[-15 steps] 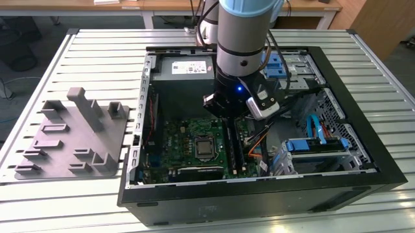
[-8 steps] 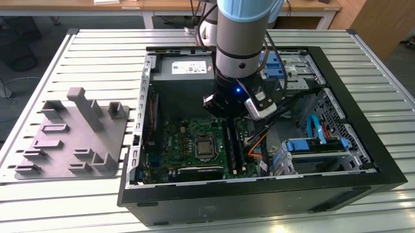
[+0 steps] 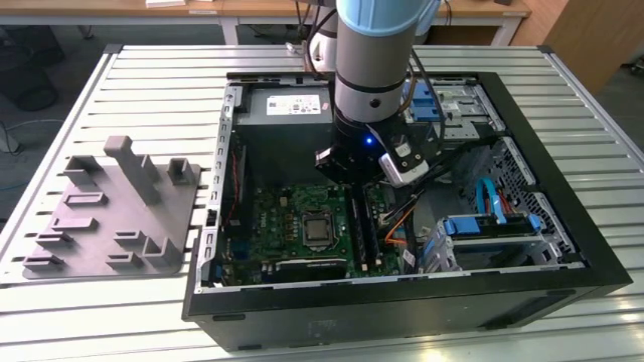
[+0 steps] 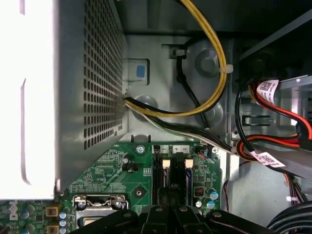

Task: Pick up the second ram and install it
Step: 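Press down the second ram until it locks into place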

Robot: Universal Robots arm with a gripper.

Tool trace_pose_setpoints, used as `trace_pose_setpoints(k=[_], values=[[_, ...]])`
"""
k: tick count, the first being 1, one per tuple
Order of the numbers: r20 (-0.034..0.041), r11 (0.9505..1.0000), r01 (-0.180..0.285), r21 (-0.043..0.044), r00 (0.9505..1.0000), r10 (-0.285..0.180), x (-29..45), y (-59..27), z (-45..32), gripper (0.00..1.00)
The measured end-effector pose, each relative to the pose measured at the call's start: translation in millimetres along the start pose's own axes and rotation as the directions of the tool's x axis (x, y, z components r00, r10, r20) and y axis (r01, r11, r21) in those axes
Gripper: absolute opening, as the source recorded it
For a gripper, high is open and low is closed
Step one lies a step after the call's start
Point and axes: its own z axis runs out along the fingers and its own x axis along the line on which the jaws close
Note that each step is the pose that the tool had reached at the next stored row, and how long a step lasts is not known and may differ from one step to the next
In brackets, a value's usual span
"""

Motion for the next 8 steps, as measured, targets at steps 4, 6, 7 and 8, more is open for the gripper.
trace_pose_setpoints(k=[4, 6, 7, 8], values=[[0.0003, 1.0000, 0.000, -0.0001, 1.0000, 0.000, -0.5, -0.1, -13.7, 0.10], [0.0006, 1.0000, 0.000, 0.0002, 1.0000, 0.000, -0.5, -1.1, -14.7, 0.10], [0.0005, 1.0000, 0.000, 0.0022, 1.0000, 0.000, -0.5, -3.7, -14.8, 0.10], [0.0005, 1.0000, 0.000, 0.0038, 1.0000, 0.000, -0.6, -6.8, -14.7, 0.10]])
